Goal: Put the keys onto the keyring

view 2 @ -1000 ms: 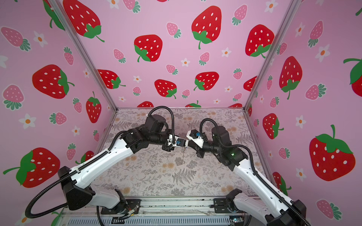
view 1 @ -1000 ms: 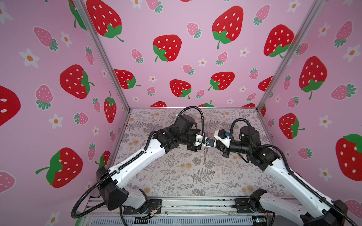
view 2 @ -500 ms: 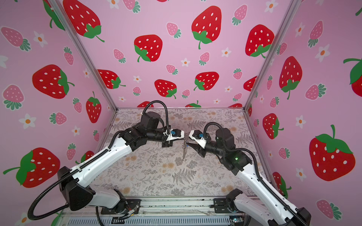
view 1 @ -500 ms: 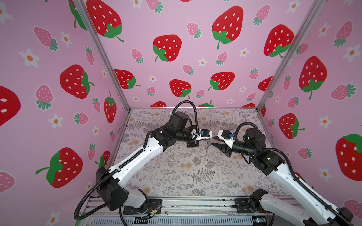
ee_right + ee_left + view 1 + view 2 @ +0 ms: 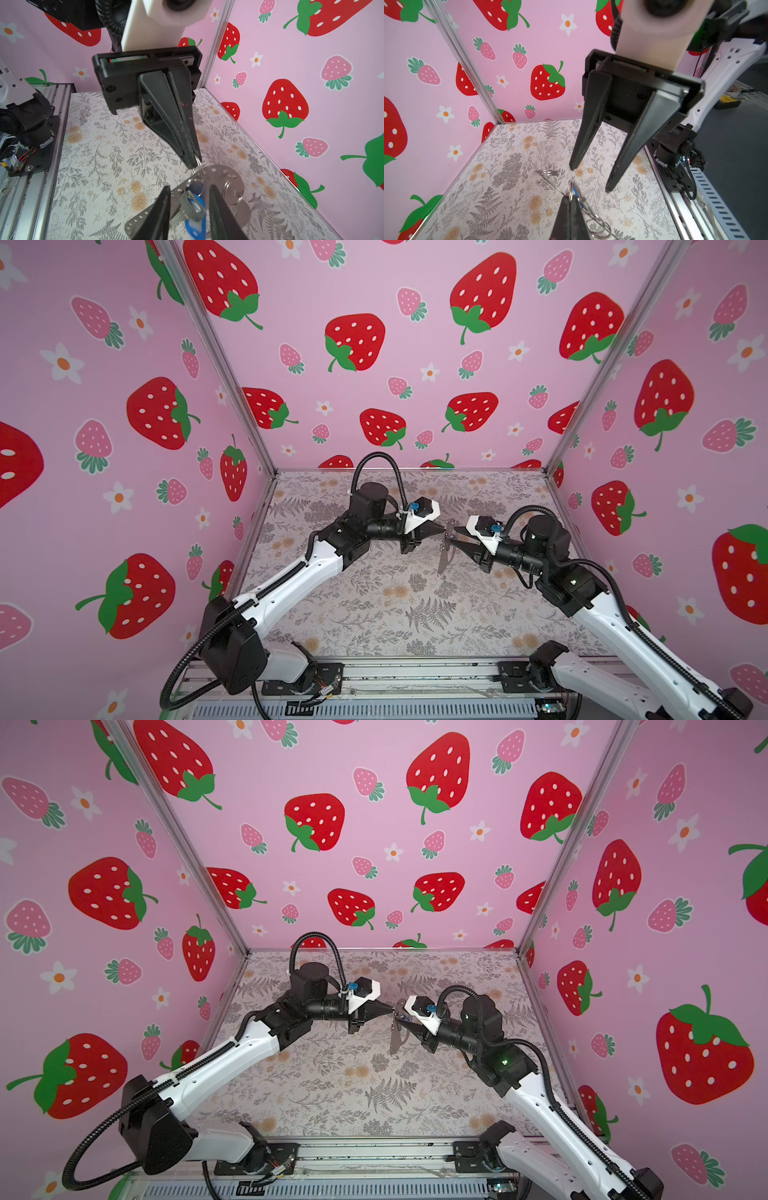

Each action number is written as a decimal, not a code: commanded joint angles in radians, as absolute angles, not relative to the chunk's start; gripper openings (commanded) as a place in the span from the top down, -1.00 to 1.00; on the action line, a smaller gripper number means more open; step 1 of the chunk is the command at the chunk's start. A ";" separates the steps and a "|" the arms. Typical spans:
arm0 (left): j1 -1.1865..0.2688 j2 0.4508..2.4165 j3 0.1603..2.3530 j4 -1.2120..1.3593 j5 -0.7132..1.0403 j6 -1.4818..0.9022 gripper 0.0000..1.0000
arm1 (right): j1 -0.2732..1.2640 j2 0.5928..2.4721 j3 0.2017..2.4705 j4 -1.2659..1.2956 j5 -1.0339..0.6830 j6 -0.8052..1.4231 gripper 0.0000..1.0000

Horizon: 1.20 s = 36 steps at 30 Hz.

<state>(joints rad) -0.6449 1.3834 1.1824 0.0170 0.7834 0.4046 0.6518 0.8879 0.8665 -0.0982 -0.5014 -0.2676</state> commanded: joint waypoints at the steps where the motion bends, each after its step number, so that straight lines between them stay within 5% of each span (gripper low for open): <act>1: -0.640 1.356 1.177 0.101 0.819 0.363 1.00 | 0.651 0.875 0.861 -0.078 -0.498 -0.264 0.36; 26: -0.667 1.345 1.206 0.024 0.812 0.449 1.00 | 0.650 0.903 0.762 0.064 -0.502 -0.171 0.11; 31: -0.669 1.345 1.209 0.025 0.815 0.453 1.00 | 0.650 0.937 0.762 0.083 -0.517 -0.164 0.16; 36: -0.669 1.342 1.208 0.036 0.811 0.454 1.00 | 0.650 0.951 0.760 0.083 -0.547 -0.155 0.42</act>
